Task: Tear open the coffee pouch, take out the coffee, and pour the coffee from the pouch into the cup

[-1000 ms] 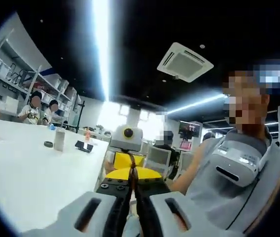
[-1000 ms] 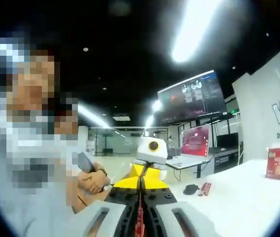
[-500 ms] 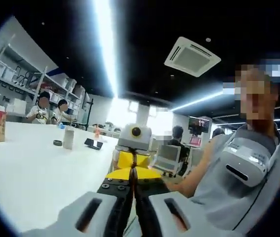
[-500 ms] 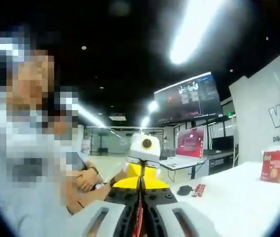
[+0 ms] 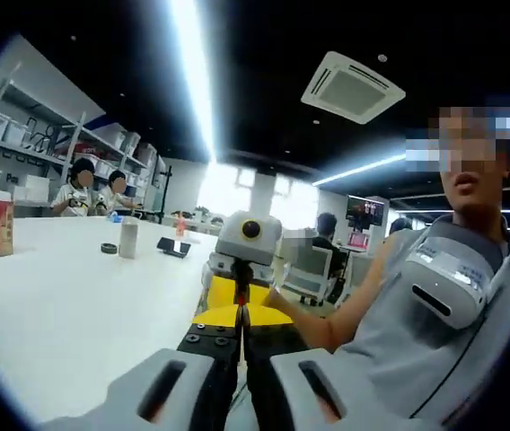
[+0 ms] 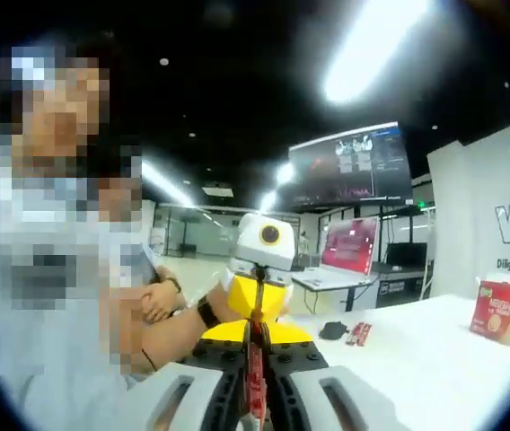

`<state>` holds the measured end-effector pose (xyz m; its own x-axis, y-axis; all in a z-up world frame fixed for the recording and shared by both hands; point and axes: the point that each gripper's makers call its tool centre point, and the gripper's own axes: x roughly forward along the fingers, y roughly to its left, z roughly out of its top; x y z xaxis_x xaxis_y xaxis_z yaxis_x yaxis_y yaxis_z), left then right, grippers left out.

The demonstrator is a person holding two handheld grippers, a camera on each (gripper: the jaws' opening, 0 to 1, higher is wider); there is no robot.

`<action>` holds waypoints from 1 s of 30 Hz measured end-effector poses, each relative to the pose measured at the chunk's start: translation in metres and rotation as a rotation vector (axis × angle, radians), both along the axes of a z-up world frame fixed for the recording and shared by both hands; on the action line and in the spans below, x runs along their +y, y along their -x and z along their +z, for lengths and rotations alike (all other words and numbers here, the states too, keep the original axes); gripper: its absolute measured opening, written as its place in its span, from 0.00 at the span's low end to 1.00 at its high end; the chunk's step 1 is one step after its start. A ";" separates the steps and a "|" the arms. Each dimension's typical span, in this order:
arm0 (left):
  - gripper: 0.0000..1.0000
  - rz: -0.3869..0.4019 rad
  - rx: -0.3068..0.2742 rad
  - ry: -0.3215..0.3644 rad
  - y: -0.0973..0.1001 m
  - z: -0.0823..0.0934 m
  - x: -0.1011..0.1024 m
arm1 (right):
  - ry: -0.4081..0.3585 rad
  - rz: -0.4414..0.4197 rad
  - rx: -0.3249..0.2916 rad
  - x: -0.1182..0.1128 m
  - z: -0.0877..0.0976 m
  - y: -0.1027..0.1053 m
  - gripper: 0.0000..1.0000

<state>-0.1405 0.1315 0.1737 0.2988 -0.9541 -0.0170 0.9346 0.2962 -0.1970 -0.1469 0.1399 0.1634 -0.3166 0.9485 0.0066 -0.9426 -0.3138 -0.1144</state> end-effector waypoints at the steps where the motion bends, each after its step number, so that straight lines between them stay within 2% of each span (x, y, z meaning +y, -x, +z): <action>1: 0.03 -0.002 0.001 -0.016 0.000 -0.002 0.000 | 0.019 -0.004 -0.017 0.001 -0.003 0.001 0.07; 7: 0.03 -0.016 -0.005 -0.068 0.006 -0.010 -0.005 | 0.109 -0.010 -0.027 0.006 -0.015 0.007 0.06; 9: 0.03 0.010 0.003 -0.081 0.001 -0.013 -0.003 | 0.128 -0.050 -0.036 0.008 -0.018 0.002 0.04; 11: 0.03 0.025 0.012 -0.084 -0.002 -0.014 -0.002 | 0.148 -0.073 -0.015 0.008 -0.019 0.000 0.03; 13: 0.03 0.054 0.016 -0.083 -0.006 -0.014 -0.001 | 0.149 -0.113 -0.033 0.009 -0.019 -0.005 0.03; 14: 0.03 0.062 0.022 -0.084 -0.007 -0.014 -0.002 | 0.153 -0.130 -0.066 0.009 -0.018 -0.007 0.03; 17: 0.03 0.069 0.025 -0.072 -0.009 -0.011 -0.001 | 0.141 -0.139 -0.117 0.009 -0.018 -0.006 0.05; 21: 0.03 0.055 0.027 -0.080 -0.006 -0.013 -0.002 | 0.160 -0.132 -0.101 0.010 -0.021 -0.006 0.05; 25: 0.03 0.063 -0.001 -0.060 -0.007 -0.009 0.000 | 0.140 -0.147 -0.073 0.012 -0.017 -0.008 0.03; 27: 0.03 0.076 -0.008 -0.050 -0.010 -0.006 0.002 | 0.130 -0.181 -0.075 0.013 -0.012 -0.012 0.02; 29: 0.03 0.082 -0.009 -0.013 -0.012 -0.001 0.004 | 0.104 -0.214 -0.077 0.015 -0.007 -0.015 0.02; 30: 0.03 0.092 0.005 0.030 -0.015 0.004 0.005 | 0.086 -0.249 -0.077 0.016 -0.003 -0.020 0.02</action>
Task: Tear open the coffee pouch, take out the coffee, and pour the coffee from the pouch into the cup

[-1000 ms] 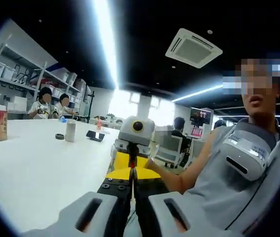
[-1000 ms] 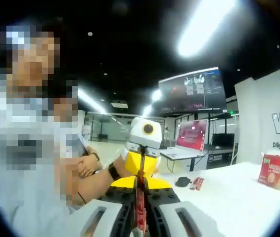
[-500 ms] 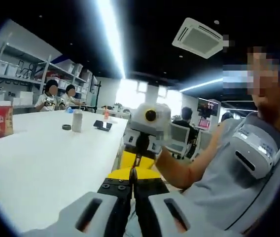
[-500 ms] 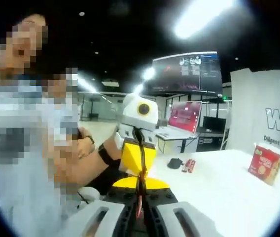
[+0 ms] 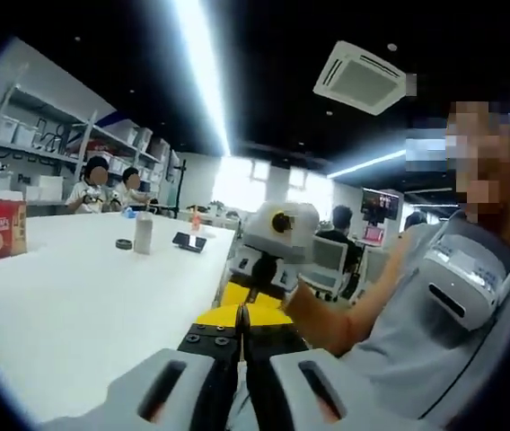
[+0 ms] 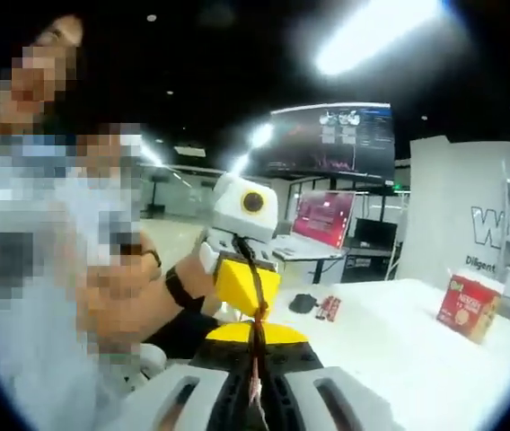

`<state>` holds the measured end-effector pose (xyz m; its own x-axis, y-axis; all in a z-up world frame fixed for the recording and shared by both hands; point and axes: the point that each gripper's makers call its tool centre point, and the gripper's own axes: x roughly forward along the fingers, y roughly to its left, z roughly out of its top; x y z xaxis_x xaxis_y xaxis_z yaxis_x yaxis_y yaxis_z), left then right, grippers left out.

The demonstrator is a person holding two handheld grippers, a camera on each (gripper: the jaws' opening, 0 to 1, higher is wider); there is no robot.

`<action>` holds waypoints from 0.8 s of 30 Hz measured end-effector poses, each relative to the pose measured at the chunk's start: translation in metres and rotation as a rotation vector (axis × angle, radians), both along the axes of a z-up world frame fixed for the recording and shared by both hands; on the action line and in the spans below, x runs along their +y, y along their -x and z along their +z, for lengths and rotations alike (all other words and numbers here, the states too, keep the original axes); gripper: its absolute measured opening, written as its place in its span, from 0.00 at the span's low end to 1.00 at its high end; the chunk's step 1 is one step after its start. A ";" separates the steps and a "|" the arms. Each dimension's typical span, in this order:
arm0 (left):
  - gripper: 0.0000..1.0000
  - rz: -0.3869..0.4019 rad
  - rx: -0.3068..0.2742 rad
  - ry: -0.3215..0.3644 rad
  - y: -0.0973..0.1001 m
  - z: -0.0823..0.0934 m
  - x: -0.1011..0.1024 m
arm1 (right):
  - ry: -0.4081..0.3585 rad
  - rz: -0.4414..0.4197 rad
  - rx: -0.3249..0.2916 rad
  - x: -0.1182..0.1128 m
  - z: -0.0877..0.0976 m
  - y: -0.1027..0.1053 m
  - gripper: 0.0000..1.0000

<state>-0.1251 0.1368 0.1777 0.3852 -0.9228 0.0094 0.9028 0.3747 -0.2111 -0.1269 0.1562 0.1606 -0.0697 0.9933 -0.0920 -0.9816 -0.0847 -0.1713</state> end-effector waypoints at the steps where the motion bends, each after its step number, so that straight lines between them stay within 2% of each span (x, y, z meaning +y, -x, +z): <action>1: 0.02 0.016 0.017 0.031 -0.005 0.002 0.003 | -0.004 -0.026 0.005 0.001 0.002 -0.003 0.02; 4: 0.02 0.089 0.025 0.081 -0.019 0.008 0.009 | -0.030 -0.129 -0.007 0.005 0.008 -0.017 0.01; 7: 0.02 0.205 -0.004 0.052 -0.034 0.007 0.015 | -0.038 -0.235 -0.016 0.009 0.008 -0.034 0.01; 9: 0.02 0.303 -0.036 -0.017 -0.046 0.002 0.019 | -0.016 -0.296 -0.027 0.012 0.002 -0.045 0.01; 11: 0.02 0.399 -0.070 -0.095 -0.056 -0.003 0.022 | -0.014 -0.327 -0.002 0.015 -0.003 -0.054 0.00; 16: 0.02 0.517 -0.109 -0.200 -0.066 -0.008 0.023 | -0.016 -0.397 -0.023 0.016 -0.009 -0.066 0.00; 18: 0.02 0.549 -0.115 -0.223 -0.068 -0.008 0.022 | -0.018 -0.410 -0.035 0.015 -0.009 -0.067 0.00; 24: 0.02 0.720 -0.242 -0.406 -0.070 -0.002 0.025 | -0.035 -0.434 -0.036 0.013 -0.006 -0.072 0.00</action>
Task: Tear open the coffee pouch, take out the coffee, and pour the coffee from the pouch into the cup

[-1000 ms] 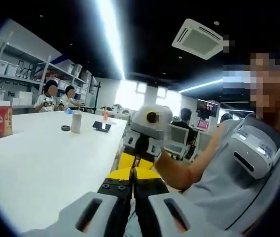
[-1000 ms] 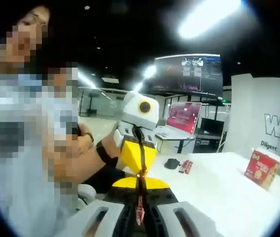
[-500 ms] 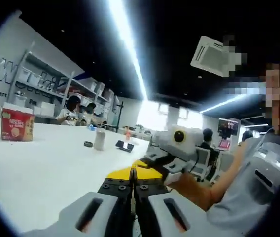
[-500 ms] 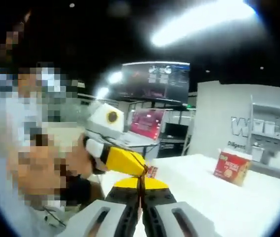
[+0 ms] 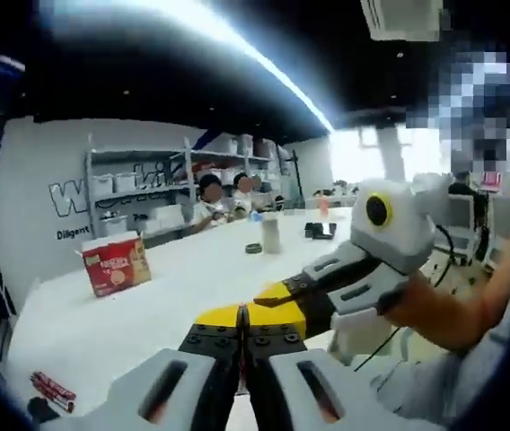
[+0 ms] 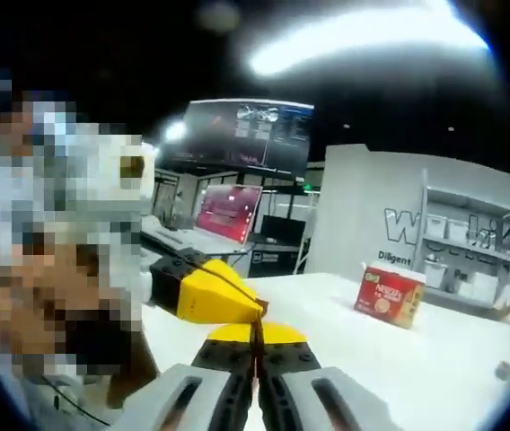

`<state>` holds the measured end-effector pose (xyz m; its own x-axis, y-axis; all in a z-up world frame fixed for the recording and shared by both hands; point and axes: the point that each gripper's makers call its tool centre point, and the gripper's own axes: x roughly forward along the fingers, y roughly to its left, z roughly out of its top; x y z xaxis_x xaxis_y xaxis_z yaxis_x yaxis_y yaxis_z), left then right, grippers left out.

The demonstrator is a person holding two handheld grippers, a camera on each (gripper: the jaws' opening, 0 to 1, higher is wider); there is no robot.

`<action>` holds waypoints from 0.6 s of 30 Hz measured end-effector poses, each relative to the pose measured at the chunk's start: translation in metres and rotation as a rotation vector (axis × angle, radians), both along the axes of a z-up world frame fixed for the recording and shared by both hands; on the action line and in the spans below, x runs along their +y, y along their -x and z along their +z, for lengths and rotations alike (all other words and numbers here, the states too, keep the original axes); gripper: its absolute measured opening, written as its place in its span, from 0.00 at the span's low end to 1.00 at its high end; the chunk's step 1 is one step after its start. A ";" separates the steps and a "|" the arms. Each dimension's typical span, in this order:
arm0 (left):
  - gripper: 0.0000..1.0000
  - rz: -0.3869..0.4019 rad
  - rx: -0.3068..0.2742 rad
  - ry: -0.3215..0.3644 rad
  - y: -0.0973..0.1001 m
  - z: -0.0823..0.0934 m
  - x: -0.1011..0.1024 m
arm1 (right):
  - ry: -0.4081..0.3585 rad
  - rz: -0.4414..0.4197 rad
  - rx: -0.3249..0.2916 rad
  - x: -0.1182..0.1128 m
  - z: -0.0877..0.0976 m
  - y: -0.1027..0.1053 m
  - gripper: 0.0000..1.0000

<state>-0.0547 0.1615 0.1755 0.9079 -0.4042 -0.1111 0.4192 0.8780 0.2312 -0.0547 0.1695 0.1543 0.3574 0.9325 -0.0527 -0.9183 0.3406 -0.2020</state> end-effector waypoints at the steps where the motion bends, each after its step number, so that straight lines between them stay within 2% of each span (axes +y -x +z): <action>1: 0.02 0.017 -0.013 -0.017 0.000 0.001 0.000 | -0.008 -0.003 -0.003 0.000 0.002 0.000 0.00; 2: 0.02 0.034 -0.025 -0.044 0.000 0.002 0.000 | -0.010 -0.005 -0.007 0.000 0.003 -0.001 0.00; 7: 0.02 0.053 -0.031 -0.056 0.002 0.004 0.000 | -0.016 -0.002 -0.012 0.000 0.005 0.000 0.00; 11: 0.01 0.120 -0.067 -0.143 0.001 0.005 0.003 | -0.015 0.003 -0.007 0.002 0.005 0.001 0.00; 18: 0.01 0.155 -0.099 -0.186 0.003 0.008 0.003 | -0.022 0.005 -0.008 0.002 0.010 0.002 0.00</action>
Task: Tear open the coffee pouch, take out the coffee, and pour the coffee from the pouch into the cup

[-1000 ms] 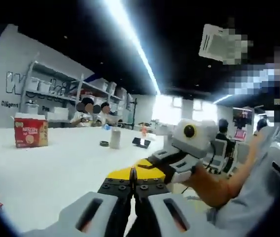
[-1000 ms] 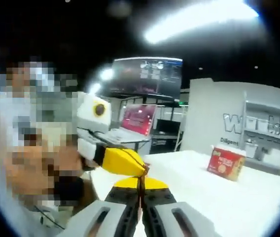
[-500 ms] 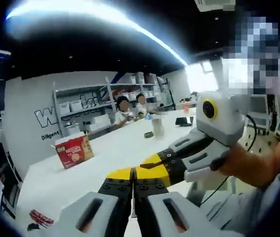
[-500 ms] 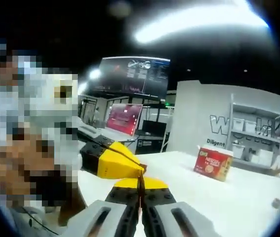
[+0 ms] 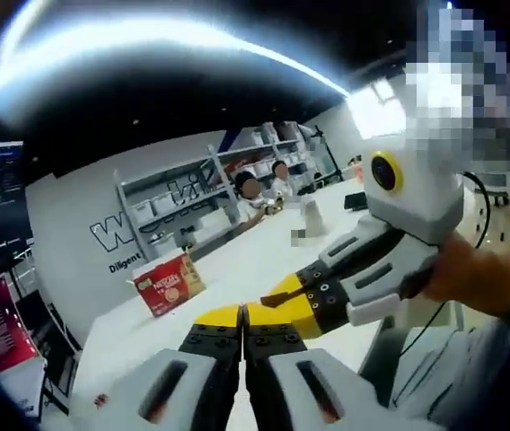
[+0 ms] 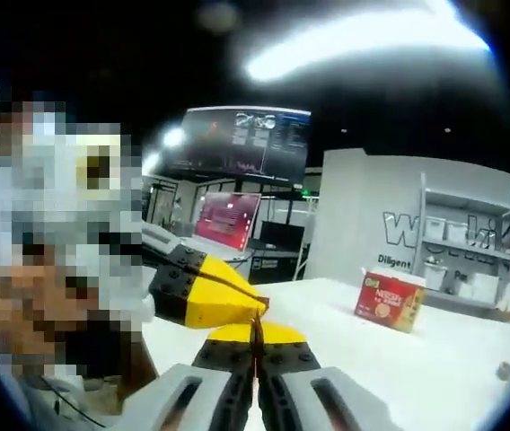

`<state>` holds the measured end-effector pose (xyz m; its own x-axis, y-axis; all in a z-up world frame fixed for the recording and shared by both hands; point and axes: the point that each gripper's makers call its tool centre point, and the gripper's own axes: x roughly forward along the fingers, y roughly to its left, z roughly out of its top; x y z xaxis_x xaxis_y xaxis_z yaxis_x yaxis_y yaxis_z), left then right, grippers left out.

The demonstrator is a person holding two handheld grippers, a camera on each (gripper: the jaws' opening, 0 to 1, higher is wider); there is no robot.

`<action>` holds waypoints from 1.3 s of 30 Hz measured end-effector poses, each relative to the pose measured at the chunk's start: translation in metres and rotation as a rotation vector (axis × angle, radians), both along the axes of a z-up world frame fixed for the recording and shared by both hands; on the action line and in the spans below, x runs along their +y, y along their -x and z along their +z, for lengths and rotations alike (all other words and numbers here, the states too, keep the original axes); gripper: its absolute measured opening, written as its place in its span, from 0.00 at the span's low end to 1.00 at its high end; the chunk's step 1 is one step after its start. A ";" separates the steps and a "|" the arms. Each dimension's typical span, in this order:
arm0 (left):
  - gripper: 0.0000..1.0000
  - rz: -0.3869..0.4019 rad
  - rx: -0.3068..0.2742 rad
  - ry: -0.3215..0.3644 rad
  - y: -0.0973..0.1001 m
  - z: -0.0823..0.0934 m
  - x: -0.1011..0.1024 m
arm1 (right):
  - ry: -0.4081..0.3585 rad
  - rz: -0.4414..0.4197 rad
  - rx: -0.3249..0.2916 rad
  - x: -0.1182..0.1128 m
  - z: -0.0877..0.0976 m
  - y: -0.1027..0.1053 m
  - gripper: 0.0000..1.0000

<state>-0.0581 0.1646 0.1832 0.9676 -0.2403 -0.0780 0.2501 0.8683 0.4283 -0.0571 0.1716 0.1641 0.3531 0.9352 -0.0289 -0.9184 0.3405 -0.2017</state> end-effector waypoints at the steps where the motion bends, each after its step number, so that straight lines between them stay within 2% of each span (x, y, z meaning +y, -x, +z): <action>1: 0.01 0.001 -0.001 -0.001 0.000 0.000 0.001 | 0.001 -0.001 -0.001 0.000 0.000 0.000 0.00; 2: 0.01 0.007 -0.005 -0.004 0.000 0.001 0.002 | -0.001 0.001 -0.002 0.000 0.001 0.000 0.00; 3: 0.01 0.072 -0.035 -0.037 -0.003 0.004 0.015 | -0.010 0.012 0.007 0.000 0.002 0.002 0.00; 4: 0.01 0.115 -0.039 -0.064 -0.004 0.004 0.026 | -0.022 0.023 0.019 -0.001 0.004 0.003 0.00; 5: 0.01 0.048 -0.013 0.001 -0.003 0.002 0.021 | -0.018 0.022 0.019 -0.003 0.003 0.003 0.00; 6: 0.02 -0.025 0.002 0.101 0.000 0.005 0.015 | -0.021 0.020 0.014 -0.005 0.004 0.003 0.00; 7: 0.02 -0.047 0.004 0.145 0.001 0.007 0.015 | -0.022 0.022 0.015 -0.005 0.004 0.002 0.00; 8: 0.02 -0.024 -0.013 0.176 0.002 0.013 0.032 | -0.043 0.042 0.038 -0.008 0.006 0.003 0.00; 9: 0.02 -0.005 -0.003 0.154 0.001 0.010 0.039 | -0.053 0.048 0.044 -0.009 0.008 0.002 0.00; 10: 0.02 -0.006 0.011 0.191 0.001 0.009 0.044 | -0.058 0.051 0.049 -0.011 0.009 0.002 0.00; 12: 0.02 -0.087 0.032 0.319 0.001 0.012 0.048 | -0.066 0.056 0.053 -0.013 0.012 0.002 0.00; 13: 0.02 -0.096 0.037 0.355 0.000 0.012 0.057 | -0.067 0.056 0.052 -0.013 0.012 0.002 0.00; 16: 0.02 -0.044 0.043 0.383 -0.009 0.004 0.089 | -0.070 0.061 0.051 -0.014 0.013 0.003 0.00; 19: 0.02 0.008 0.049 0.450 -0.016 -0.005 0.124 | -0.065 0.063 0.049 -0.014 0.011 0.004 0.00; 25: 0.03 0.114 0.052 0.470 -0.026 -0.020 0.176 | -0.056 0.072 0.045 -0.013 0.008 0.005 0.00; 26: 0.03 0.131 0.049 0.462 -0.027 -0.021 0.181 | -0.055 0.073 0.044 -0.013 0.008 0.005 0.00; 27: 0.03 0.196 0.026 0.433 -0.030 -0.020 0.198 | -0.048 0.075 0.040 -0.012 0.008 0.005 0.00; 28: 0.03 0.237 0.034 0.419 -0.032 -0.022 0.212 | -0.048 0.074 0.036 -0.012 0.009 0.004 0.00; 30: 0.03 0.268 0.021 0.412 -0.034 -0.021 0.224 | -0.050 0.076 0.034 -0.012 0.011 0.005 0.00; 32: 0.03 0.352 0.050 0.387 -0.042 -0.034 0.256 | -0.049 0.079 0.023 -0.012 0.013 0.006 0.00; 33: 0.03 0.363 0.054 0.383 -0.044 -0.035 0.260 | -0.049 0.079 0.022 -0.013 0.013 0.007 0.00; 34: 0.03 0.404 0.069 0.373 -0.051 -0.043 0.276 | -0.050 0.082 0.020 -0.013 0.014 0.007 0.00; 37: 0.03 0.461 0.120 0.353 -0.068 -0.056 0.304 | -0.055 0.089 0.021 -0.013 0.014 0.007 0.00; 38: 0.03 0.495 0.155 0.347 -0.077 -0.064 0.320 | -0.060 0.093 0.024 -0.012 0.013 0.007 0.00; 39: 0.03 0.498 0.162 0.367 -0.085 -0.065 0.327 | -0.063 0.097 0.027 -0.011 0.012 0.007 0.00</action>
